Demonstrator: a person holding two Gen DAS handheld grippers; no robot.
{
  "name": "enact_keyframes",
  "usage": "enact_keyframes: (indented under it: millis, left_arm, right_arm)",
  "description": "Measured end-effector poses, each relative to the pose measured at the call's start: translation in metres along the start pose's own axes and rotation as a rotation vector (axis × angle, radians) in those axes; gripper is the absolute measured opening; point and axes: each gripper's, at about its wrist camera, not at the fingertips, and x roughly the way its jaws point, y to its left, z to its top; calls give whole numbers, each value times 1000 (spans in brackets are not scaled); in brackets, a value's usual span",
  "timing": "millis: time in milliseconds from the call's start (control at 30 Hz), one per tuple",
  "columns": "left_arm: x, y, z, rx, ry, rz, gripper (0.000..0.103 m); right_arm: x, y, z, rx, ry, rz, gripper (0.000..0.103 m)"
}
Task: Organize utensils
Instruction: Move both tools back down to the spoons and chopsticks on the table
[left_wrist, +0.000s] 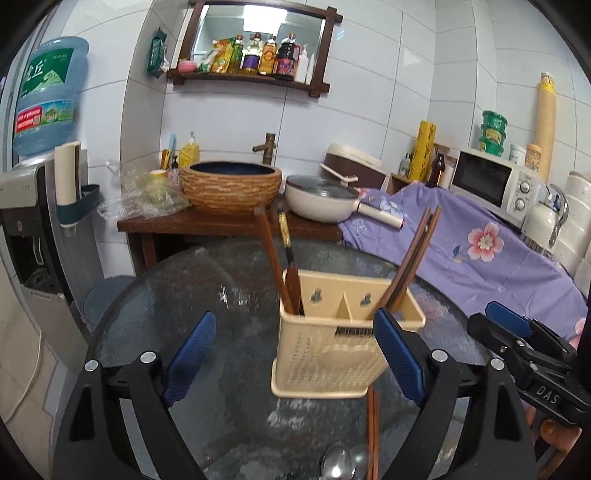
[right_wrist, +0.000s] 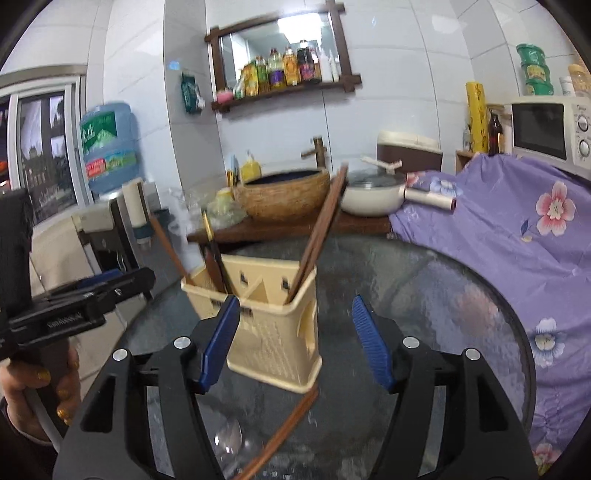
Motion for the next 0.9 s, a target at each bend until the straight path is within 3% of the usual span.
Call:
enact_keyframes:
  millis: [400, 600, 900]
  left_arm:
    - [41, 0, -87, 45, 286, -7, 84]
    - [51, -8, -108, 84, 346, -17, 77]
    - [61, -13, -125, 141, 394, -6, 66]
  right_arm:
    - [55, -18, -89, 91, 365, -13, 63]
    - [75, -7, -111, 50, 451, -23, 53]
    - [91, 2, -116, 30, 502, -31, 36]
